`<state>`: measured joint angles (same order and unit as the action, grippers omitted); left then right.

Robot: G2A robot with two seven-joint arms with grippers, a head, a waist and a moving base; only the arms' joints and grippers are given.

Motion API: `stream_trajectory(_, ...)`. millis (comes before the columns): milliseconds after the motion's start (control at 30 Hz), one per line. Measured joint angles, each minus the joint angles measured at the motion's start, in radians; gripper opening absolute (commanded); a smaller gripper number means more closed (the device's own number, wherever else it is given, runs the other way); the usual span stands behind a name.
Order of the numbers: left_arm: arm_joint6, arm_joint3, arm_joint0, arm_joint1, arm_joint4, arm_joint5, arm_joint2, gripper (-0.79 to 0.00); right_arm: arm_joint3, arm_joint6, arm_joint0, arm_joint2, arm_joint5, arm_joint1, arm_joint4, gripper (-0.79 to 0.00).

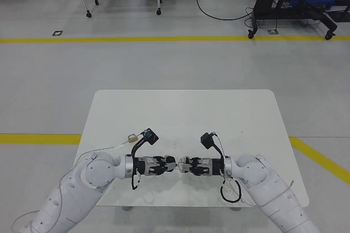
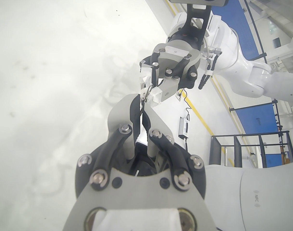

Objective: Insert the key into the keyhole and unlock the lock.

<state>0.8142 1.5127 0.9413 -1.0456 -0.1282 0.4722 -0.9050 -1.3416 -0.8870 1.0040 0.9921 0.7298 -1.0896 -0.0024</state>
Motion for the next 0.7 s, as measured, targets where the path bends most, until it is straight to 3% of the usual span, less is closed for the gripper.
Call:
stream_trajectory(467,0.003,0.002,0.019,0.003,0.006,0.020,-0.028,-0.785,0.004,0.008,-0.004,-0.010,0.003,0.001,0.004,-0.785)
stream_trajectory(500,0.003,0.002,0.020,0.003,0.004,0.020,-0.029,-0.785,0.004,0.008,-0.004,-0.010,0.003,0.001,0.005,-0.440)
stream_trajectory(533,0.003,0.002,0.021,0.003,0.003,0.020,-0.030,-0.785,0.004,0.008,-0.004,-0.010,0.002,0.001,0.005,-0.034)
stream_trajectory(600,0.003,0.004,0.023,0.003,-0.002,0.020,-0.031,-0.785,0.004,0.007,-0.003,-0.012,0.002,0.002,0.011,0.000)
stream_trajectory(667,0.003,0.006,0.024,0.003,-0.005,0.020,-0.031,-0.785,0.004,0.004,-0.003,-0.012,0.002,0.002,0.017,-0.034)
stream_trajectory(700,0.004,0.007,0.025,0.003,-0.007,0.020,-0.031,-0.785,0.004,0.003,-0.004,-0.012,0.001,0.002,0.018,-0.086)
